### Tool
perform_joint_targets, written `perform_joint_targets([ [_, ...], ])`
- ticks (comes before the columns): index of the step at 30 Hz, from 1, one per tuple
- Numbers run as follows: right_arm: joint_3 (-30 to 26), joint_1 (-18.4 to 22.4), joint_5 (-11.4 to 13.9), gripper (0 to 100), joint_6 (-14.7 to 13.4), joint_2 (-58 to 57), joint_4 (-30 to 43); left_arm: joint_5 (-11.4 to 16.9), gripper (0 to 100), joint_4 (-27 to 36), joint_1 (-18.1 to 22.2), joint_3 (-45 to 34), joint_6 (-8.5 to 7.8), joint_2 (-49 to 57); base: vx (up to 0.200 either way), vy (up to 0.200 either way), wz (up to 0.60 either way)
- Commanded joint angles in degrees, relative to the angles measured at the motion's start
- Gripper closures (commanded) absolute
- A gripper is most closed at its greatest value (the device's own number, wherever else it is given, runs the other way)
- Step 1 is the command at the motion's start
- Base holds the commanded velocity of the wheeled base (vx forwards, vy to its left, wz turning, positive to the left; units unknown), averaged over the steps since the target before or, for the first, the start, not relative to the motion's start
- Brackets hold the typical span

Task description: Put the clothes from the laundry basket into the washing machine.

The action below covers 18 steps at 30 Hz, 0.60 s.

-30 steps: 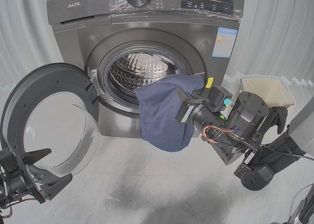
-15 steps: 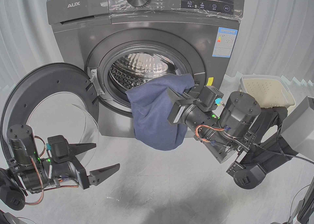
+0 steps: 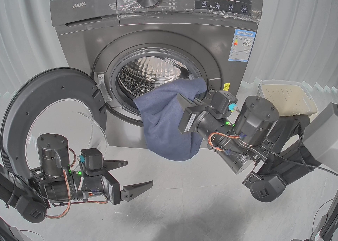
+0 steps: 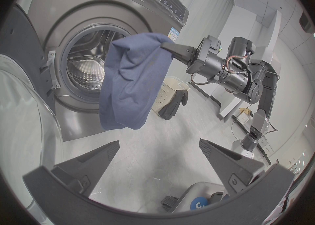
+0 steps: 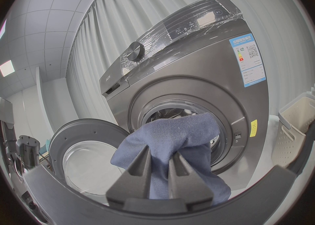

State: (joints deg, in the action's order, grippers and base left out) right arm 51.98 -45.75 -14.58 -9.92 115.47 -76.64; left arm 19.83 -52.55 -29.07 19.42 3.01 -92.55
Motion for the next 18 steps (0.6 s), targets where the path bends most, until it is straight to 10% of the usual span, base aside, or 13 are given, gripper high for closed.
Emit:
perform_joint_targets([
  [1,0.75,0.14,-0.01,100,-0.01,-0.16,0.09,-0.06,0,-0.71,-0.37,1.59,0.59,-3.95,0.000,0.000,0.00],
  [18,3.21,-0.39,-0.10,100,0.08,0.90,0.09,-0.85,0,-15.91,-0.19,7.39,5.25,-23.11,0.000,0.000,0.00],
])
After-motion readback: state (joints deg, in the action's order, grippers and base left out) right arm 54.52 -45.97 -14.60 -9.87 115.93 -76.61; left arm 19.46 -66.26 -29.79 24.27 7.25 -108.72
